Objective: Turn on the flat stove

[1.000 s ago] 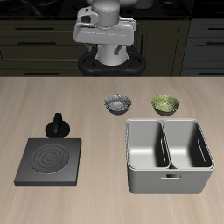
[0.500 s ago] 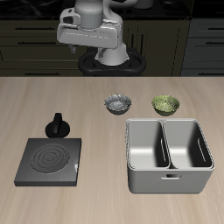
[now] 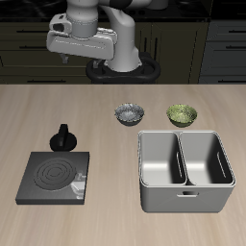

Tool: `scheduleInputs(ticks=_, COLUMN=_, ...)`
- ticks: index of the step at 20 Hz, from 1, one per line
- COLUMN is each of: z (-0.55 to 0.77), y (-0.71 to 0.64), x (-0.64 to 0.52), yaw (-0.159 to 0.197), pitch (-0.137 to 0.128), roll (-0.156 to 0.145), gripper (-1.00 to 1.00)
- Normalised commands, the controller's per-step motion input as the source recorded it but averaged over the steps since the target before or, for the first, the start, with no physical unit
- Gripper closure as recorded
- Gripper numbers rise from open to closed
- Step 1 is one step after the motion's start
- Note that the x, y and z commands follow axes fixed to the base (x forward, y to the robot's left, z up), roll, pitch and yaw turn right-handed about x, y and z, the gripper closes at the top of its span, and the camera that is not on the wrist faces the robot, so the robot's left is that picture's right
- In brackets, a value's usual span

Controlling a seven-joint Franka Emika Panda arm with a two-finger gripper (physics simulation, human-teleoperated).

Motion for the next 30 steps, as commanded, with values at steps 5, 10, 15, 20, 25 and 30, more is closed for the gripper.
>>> scheduleInputs(ticks=5, z=-0.04, y=-0.38, x=0.24, yaw=-0.004, pitch=-0.018, roll=0.012, gripper=-1.00)
scheduleInputs(ticks=10, z=0.01, y=-0.38, x=0.21, yaw=-0.015, pitch=0.001, roll=-0.008, gripper=-1.00)
scheduleInputs(ticks=15, z=0.01, y=-0.17, x=0.15, yaw=-0.011, pitch=-0.006, roll=0.065, gripper=-1.00)
scheduleInputs(ticks=20, z=-0.04, y=-0.18, x=0.10, yaw=0.014, pitch=-0.006, roll=0.030, gripper=-1.00)
scheduleInputs(ticks=25, z=-0.18, y=-0.09, x=0.08, yaw=0.056, pitch=-0.008, roll=0.037, gripper=-1.00)
scheduleInputs(ticks=30, z=-0.19, y=0.03, x=0.02, yaw=0.054, pitch=-0.047, roll=-0.020, gripper=-1.00)
